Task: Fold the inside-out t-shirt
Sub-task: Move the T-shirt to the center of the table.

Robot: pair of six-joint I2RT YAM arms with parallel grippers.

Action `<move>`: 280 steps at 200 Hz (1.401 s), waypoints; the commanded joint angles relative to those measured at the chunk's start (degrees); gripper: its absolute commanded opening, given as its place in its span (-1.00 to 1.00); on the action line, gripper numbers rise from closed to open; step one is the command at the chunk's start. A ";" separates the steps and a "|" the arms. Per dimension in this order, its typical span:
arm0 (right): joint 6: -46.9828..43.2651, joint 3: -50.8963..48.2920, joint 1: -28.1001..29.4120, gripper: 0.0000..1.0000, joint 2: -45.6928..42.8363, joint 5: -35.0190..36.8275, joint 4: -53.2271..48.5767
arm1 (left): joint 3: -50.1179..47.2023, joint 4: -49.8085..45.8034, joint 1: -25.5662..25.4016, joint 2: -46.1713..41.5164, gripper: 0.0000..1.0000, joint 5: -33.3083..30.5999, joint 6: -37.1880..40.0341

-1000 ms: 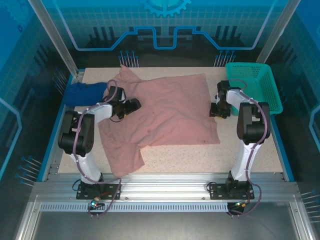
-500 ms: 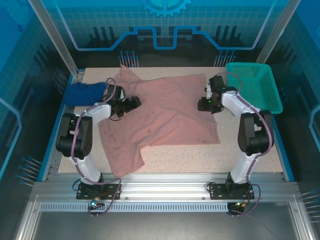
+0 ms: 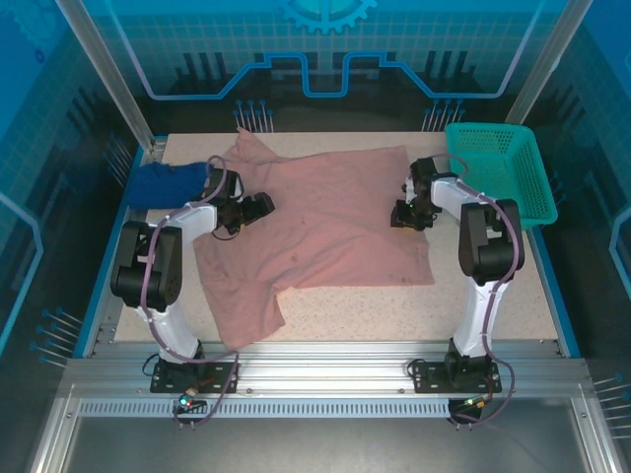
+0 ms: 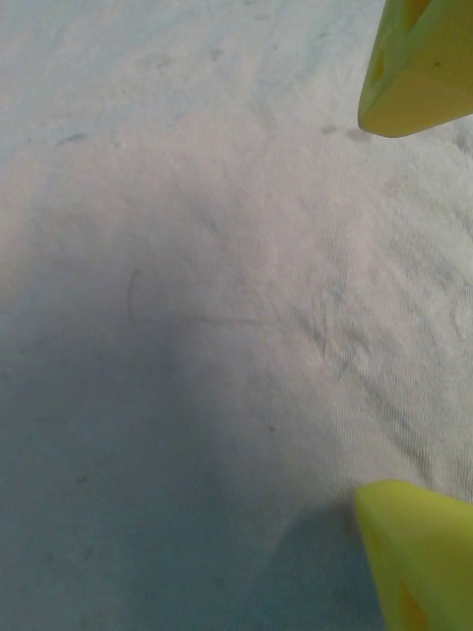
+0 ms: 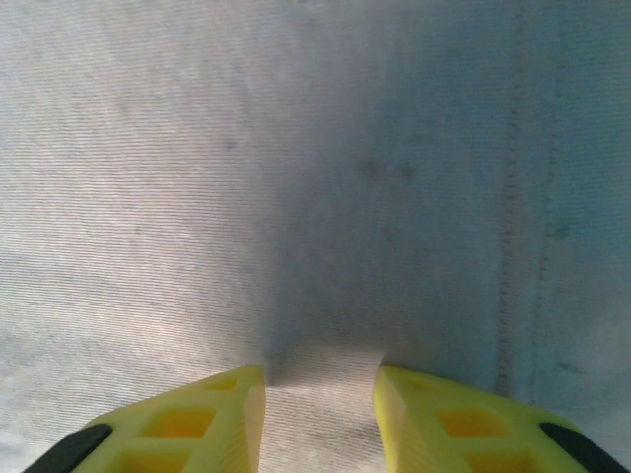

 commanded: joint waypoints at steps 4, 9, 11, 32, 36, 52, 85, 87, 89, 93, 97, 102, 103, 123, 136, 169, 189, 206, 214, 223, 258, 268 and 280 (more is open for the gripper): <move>0.85 -5.24 -3.06 -0.34 -2.02 4.46 -3.07 | 0.83 -2.24 0.36 1.32 0.82 1.90 0.97; 0.85 -5.75 -3.51 -0.34 -2.43 4.86 -2.91 | 0.82 -2.22 0.36 1.52 0.82 2.09 0.93; 0.85 -5.88 -3.72 -0.35 -2.53 5.07 -2.90 | 0.82 -2.26 0.36 1.58 0.83 2.21 0.96; 0.45 -5.98 -5.37 -0.36 -2.54 5.86 -3.04 | 0.83 -2.04 0.36 2.28 0.83 3.12 0.82; 0.40 -5.89 -5.65 -0.36 -2.48 5.87 -2.96 | 0.91 -1.95 0.31 2.48 0.82 3.37 0.80; 0.40 -4.42 -6.37 -0.36 -1.75 5.88 -2.95 | 1.26 -1.86 0.27 3.33 0.83 3.96 0.80; 0.32 0.25 -6.49 -0.35 1.18 5.22 -3.79 | 3.66 -2.97 0.27 6.99 0.82 3.89 1.67; 0.30 0.53 -6.44 -0.35 1.32 5.16 -3.76 | 3.93 -3.04 0.27 7.24 0.82 3.93 1.72; 0.31 0.65 -6.48 -0.34 1.44 5.17 -3.75 | 4.15 -3.21 0.27 7.47 0.82 3.92 1.75; 0.28 1.02 -6.49 -0.34 1.76 5.13 -3.75 | 4.59 -3.47 0.34 7.96 0.83 3.82 1.89; 0.23 1.38 -6.49 -0.34 2.03 5.09 -3.81 | 5.03 -3.67 0.36 8.52 0.83 3.76 2.02; 0.10 1.95 -6.49 -0.34 2.45 5.07 -3.99 | 5.48 -3.89 0.36 9.09 0.82 3.48 2.11; 0.08 2.08 -6.49 -0.33 2.54 5.08 -4.04 | 5.57 -3.89 0.36 9.19 0.82 3.42 2.16; -0.20 3.92 -6.49 -0.33 3.66 5.34 -4.44 | 7.67 -4.45 0.78 11.08 0.82 2.73 2.28; -0.34 5.38 -6.49 -0.32 4.41 5.14 -4.84 | 9.19 -4.85 0.97 12.18 0.82 2.66 2.22; -0.99 7.83 -6.13 -0.28 4.55 4.73 -5.99 | 9.83 -5.29 0.97 10.91 0.82 3.85 2.05; -1.44 7.24 -5.62 -0.24 1.78 4.43 -5.95 | 7.82 -4.17 0.97 7.05 0.82 5.59 1.16; -1.74 4.85 -4.59 -0.19 -2.47 4.40 -5.37 | 5.16 -2.40 0.91 2.36 0.83 7.09 0.18; -1.88 3.04 -4.01 -0.16 -4.85 4.54 -5.07 | 3.72 -1.73 0.88 0.39 0.83 7.50 -0.16; -1.96 0.86 -3.39 -0.14 -7.27 4.89 -4.62 | 2.17 -1.47 0.80 -1.68 0.84 7.75 -0.47; -0.50 -7.00 -1.64 -0.10 -13.44 1.93 -3.00 | -5.00 -0.34 0.73 -6.88 0.84 7.06 -1.99; 0.23 -8.74 -0.84 -0.10 -14.17 0.98 -2.78 | -7.53 0.23 0.73 -8.26 0.84 7.35 -2.48; 0.98 -10.59 -0.33 -0.10 -14.61 -0.66 -2.63 | -10.05 0.11 0.47 -9.43 0.84 7.25 -2.71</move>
